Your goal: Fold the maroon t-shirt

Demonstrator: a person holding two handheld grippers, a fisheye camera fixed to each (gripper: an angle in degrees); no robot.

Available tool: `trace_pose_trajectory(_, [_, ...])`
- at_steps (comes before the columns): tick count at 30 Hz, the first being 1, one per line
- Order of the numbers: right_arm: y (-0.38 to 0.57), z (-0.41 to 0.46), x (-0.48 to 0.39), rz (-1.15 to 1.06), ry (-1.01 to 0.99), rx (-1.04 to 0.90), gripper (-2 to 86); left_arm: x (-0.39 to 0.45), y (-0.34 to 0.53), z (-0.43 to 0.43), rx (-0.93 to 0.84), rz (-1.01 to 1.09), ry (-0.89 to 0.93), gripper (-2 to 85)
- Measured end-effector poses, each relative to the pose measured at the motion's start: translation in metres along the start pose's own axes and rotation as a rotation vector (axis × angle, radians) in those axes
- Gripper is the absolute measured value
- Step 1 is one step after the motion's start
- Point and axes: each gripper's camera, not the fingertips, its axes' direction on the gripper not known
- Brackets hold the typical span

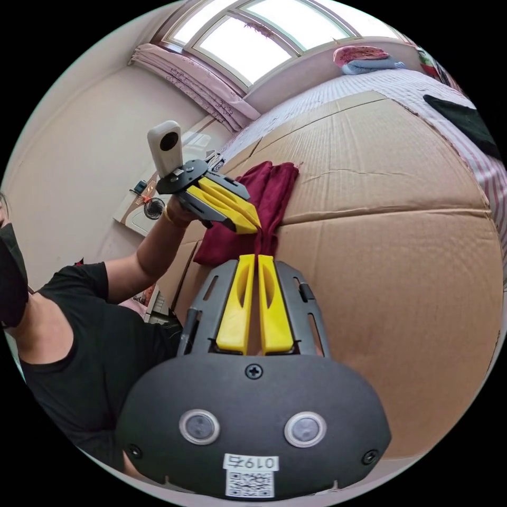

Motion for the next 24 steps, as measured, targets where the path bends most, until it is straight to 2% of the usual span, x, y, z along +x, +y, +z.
trace_pose_trajectory(9, [-0.023, 0.004, -0.014, -0.011, 0.062, 0.005, 1.2, 0.057, 0.010, -0.018, -0.063, 0.028, -0.163, 1.2])
trace_pose_trajectory(15, [-0.043, -0.002, -0.031, -0.044, 0.143, 0.085, 2.0, 0.075, 0.027, -0.039, -0.060, 0.020, -0.171, 1.2])
trace_pose_trajectory(18, [-0.057, 0.012, -0.030, -0.042, 0.132, 0.056, 2.2, 0.081, 0.036, -0.052, -0.056, 0.005, -0.173, 1.2])
trace_pose_trajectory(21, [-0.069, 0.027, -0.029, -0.037, 0.216, 0.005, 2.9, 0.089, 0.047, -0.067, -0.041, -0.007, -0.192, 1.1])
trace_pose_trajectory(24, [-0.080, 0.030, -0.023, -0.018, 0.184, 0.008, 3.8, 0.092, 0.066, -0.098, 0.003, -0.052, -0.225, 1.1])
